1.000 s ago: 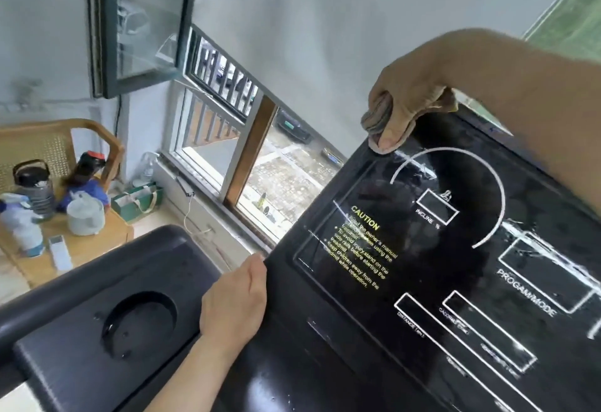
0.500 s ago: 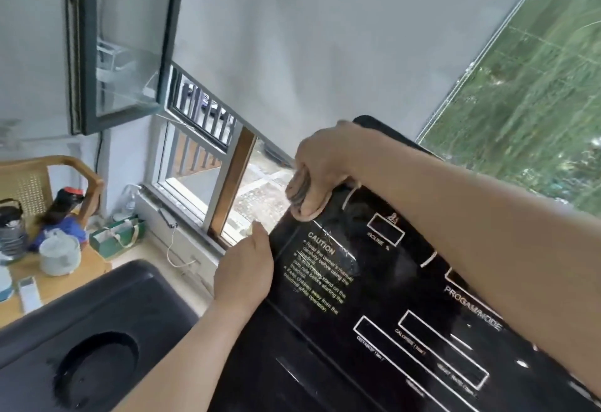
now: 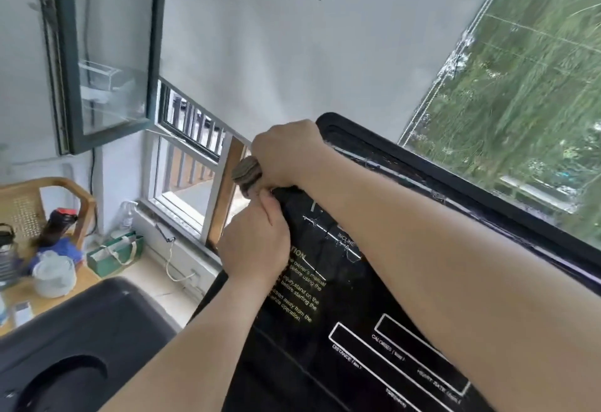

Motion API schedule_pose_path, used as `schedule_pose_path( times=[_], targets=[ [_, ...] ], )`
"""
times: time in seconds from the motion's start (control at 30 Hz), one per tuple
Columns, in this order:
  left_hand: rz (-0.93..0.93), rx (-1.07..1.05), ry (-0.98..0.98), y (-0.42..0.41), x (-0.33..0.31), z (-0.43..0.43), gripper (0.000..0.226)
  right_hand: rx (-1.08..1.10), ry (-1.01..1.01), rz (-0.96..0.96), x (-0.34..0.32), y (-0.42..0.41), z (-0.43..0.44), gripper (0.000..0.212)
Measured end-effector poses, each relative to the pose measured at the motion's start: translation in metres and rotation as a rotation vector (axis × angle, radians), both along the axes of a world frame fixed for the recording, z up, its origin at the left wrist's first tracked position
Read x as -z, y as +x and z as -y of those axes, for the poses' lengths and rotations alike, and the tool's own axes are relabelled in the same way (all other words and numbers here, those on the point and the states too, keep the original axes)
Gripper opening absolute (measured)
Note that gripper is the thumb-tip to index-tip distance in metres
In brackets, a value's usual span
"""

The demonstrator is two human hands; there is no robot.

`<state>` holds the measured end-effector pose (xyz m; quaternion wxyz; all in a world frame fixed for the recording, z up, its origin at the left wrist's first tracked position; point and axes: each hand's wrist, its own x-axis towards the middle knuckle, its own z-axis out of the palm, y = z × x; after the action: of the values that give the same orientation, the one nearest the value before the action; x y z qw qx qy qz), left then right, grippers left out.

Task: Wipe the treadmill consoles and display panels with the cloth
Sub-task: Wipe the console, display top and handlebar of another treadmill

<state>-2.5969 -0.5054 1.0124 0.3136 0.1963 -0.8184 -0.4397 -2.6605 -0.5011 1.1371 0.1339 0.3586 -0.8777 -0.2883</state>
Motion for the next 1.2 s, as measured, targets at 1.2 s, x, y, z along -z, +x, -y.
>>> schedule_pose_path(
  times=[1.2],
  targets=[
    [-0.084, -0.040, -0.023, -0.004, 0.007, 0.000, 0.046, 0.504, -0.569, 0.432, -0.073, 0.040, -0.203, 0.059]
  ],
)
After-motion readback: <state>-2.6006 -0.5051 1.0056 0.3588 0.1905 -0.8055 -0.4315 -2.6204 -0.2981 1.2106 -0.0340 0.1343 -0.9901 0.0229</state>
